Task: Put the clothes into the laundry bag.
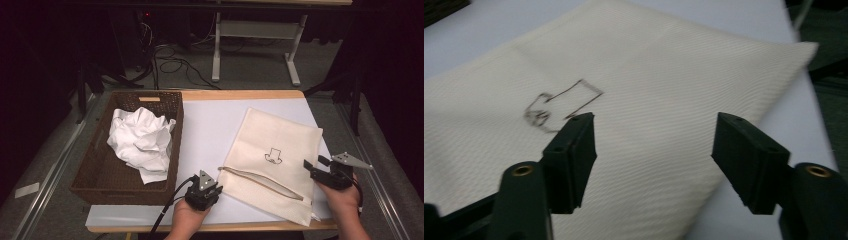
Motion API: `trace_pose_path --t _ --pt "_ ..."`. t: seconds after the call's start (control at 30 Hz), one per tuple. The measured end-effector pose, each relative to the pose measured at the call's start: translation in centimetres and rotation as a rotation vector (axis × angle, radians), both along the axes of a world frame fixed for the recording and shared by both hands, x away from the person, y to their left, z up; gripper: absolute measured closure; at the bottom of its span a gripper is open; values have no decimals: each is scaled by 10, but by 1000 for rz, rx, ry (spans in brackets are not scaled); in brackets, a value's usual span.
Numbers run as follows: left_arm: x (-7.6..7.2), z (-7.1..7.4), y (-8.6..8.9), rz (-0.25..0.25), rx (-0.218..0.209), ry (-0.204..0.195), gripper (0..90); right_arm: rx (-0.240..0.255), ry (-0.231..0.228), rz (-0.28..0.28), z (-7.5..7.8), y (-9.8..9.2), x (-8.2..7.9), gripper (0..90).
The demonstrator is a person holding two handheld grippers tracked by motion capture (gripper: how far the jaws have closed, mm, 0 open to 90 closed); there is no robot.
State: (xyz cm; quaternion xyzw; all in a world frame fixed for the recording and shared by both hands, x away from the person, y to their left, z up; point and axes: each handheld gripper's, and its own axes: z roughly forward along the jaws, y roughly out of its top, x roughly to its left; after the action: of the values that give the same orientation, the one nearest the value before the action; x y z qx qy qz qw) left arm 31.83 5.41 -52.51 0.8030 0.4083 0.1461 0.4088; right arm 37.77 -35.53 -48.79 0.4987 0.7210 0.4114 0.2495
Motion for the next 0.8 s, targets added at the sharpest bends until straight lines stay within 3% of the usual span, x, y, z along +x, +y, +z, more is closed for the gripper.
trace_pose_path --t 0.07,0.23,0.4,0.5,0.6,0.73,0.8 --pt "-1 0 0 7 11 -12 844 -12 4 21 0 7 -8 303" --pt "-3 2 7 83 93 -60 842 -10 -12 57 4 18 -20 207" --pt "0 5 17 133 79 -63 822 -21 -23 64 3 26 -29 142" --pt "-2 7 17 130 55 -70 750 -27 -11 70 1 34 -31 128" --pt "-5 11 16 111 44 -90 580 -27 -22 79 1 37 -36 98" --pt "-7 14 16 88 24 -122 504 -21 -12 92 2 37 -38 53" --pt "-7 15 17 78 14 -113 444 -22 -8 99 2 37 -39 32"
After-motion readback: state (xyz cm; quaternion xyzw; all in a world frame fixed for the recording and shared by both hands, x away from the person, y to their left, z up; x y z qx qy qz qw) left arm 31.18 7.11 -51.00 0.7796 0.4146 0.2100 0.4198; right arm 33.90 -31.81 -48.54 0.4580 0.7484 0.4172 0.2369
